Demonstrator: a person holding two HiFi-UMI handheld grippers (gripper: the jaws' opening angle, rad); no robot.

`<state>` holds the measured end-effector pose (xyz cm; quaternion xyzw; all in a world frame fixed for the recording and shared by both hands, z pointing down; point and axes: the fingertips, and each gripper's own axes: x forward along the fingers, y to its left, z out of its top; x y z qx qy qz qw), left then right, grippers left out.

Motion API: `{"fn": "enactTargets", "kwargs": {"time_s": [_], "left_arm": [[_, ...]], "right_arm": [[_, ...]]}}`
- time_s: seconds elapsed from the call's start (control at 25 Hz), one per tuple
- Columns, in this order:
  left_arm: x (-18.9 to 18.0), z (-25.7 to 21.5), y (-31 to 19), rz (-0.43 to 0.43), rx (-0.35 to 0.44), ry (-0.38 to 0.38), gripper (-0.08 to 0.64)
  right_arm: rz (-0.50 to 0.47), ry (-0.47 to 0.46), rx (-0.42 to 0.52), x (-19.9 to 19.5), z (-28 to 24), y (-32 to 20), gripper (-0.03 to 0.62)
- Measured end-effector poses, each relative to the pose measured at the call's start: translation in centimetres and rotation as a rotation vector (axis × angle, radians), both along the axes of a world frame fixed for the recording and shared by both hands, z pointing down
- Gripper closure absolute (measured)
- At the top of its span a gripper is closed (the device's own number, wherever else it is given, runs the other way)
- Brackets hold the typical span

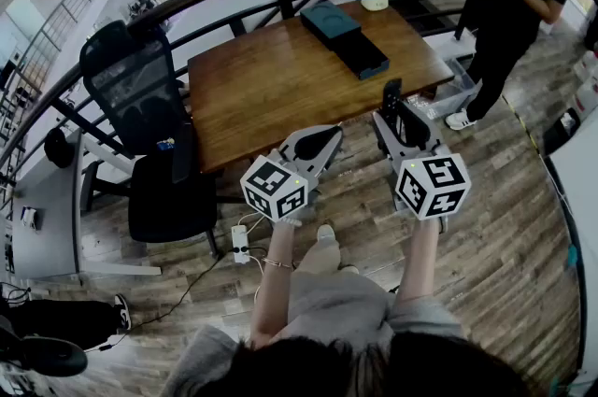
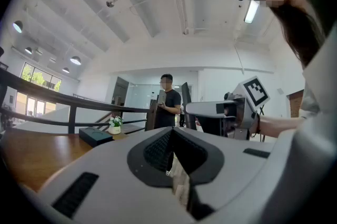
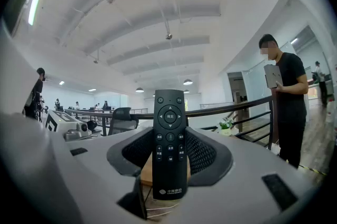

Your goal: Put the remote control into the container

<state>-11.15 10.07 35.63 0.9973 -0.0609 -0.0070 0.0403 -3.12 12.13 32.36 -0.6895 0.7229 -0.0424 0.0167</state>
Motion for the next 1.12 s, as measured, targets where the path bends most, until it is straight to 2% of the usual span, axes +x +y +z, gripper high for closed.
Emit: {"fn": "enactTargets", "kwargs": {"time_s": [0.68,0.88,1.12], "left_arm": [[0.3,1.5,0.9,-0.001,-0.034,-0.034,0.557],[1.3,1.5,-1.1,0.006,-0.033,-0.041,0.557],[4.4,0.9,-5.2,0.022,-0.033,-0.016,0.557]], "right_arm": [[0.012,-0.055,-0.045,0.9,2.2,0.5,0.39],[0.021,-0.087,-0.049,2.1,2.5,-1.4,0.39],[0.024,-0.043,-0.06,4.6,2.2,-4.8,0.39]]}}
